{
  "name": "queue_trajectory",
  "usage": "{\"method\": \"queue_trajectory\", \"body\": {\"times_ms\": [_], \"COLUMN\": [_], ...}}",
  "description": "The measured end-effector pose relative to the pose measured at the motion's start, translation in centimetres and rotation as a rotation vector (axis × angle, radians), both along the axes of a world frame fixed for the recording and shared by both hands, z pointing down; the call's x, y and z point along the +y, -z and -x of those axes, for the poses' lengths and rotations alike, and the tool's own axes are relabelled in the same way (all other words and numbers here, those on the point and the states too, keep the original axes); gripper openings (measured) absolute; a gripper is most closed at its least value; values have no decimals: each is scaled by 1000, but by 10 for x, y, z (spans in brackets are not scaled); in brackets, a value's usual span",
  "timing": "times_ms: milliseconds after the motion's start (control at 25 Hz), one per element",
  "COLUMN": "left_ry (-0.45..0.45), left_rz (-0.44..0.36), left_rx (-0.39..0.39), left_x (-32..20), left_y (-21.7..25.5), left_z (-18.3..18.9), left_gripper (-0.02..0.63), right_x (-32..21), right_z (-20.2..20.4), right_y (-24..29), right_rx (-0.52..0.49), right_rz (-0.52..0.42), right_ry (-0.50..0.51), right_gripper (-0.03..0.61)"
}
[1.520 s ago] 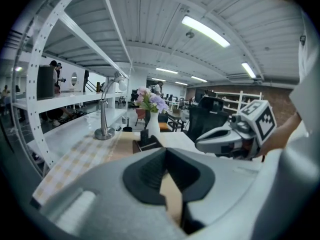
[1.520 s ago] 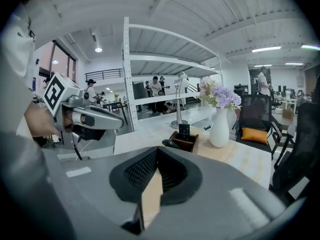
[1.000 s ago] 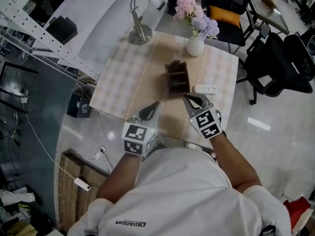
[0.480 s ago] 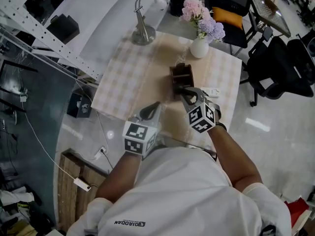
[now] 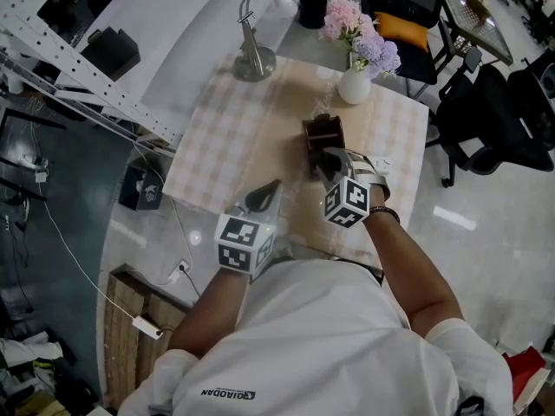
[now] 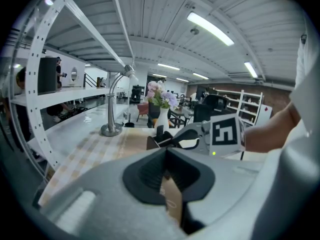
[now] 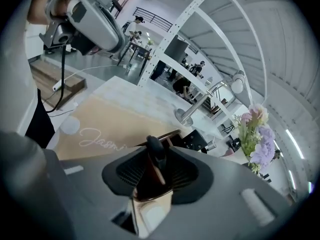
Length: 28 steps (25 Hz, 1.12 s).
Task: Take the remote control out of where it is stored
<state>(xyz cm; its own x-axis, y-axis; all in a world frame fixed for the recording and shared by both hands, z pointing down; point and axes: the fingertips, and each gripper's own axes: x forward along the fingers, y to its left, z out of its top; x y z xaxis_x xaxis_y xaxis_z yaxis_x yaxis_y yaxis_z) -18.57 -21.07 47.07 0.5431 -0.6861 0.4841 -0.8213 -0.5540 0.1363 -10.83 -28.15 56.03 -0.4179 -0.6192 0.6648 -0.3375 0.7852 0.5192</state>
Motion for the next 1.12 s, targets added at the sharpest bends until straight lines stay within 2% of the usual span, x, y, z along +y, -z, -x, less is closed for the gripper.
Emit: {"method": "queue_trajectory", "body": {"times_ms": [240, 440, 1120], "left_ry": [9, 18, 28], "left_rz": [2, 3, 0], "left_rx": [6, 11, 14], "left_x": [-1, -2, 7], "left_y": [-2, -2, 0], "left_z": [6, 8, -9], "left_gripper": [3, 3, 3], "right_x": [-4, -6, 8], "right_z": [3, 2, -5], "right_y": [-10, -8, 33], "right_rx": [67, 92, -63], "right_rz": [-20, -47, -44], "right_ry": [25, 35, 34], "right_gripper": [130, 100, 92]}}
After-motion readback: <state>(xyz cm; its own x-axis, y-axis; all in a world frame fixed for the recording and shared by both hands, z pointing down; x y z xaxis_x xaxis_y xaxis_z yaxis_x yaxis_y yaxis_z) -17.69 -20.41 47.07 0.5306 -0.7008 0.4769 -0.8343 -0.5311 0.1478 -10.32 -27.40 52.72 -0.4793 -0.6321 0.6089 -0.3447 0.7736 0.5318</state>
